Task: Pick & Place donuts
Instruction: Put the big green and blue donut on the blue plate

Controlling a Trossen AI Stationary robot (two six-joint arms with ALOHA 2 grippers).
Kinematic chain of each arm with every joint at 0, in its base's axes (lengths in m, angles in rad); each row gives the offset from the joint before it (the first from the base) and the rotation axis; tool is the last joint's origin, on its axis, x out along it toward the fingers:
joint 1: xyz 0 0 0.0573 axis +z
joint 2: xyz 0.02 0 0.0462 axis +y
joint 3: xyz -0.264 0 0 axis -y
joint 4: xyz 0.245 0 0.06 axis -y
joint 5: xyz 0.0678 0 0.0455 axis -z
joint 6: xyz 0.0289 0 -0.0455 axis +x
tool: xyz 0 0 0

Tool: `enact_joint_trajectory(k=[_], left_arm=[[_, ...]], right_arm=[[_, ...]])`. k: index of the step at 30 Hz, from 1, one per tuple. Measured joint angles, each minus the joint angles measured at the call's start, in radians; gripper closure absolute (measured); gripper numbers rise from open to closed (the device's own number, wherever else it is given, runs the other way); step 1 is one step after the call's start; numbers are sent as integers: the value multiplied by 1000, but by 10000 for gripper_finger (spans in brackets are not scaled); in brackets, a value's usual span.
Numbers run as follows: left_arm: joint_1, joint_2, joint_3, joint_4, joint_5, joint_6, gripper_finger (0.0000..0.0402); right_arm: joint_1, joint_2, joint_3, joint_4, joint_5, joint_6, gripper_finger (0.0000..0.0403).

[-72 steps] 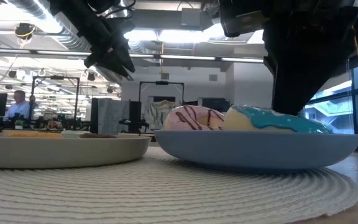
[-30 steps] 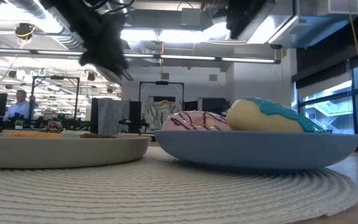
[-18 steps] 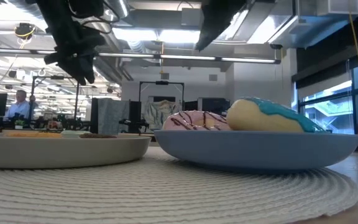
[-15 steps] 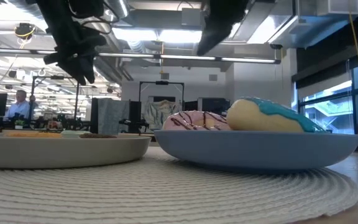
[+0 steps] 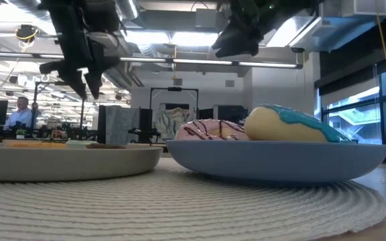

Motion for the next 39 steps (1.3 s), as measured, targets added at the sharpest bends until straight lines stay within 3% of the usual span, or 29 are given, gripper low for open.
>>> enact_joint_trajectory(k=[6, 16, 20, 25, 39], left_arm=[[86, 155, 0, 4, 14, -108, 258], [276, 371, 0, 16, 21, -109, 258], [345, 422, 0, 70, 95, -45, 258], [376, 474, 0, 150, 142, 2, 258], [390, 531, 3, 126, 157, 52, 268]], right_arm=[[-45, 0, 0, 20, -1, -27, 192], [-115, 0, 0, 18, -52, -31, 192], [-145, 0, 0, 17, -52, -31, 192], [-175, 0, 0, 17, -52, -33, 192], [-195, 0, 0, 20, -50, -57, 192]])
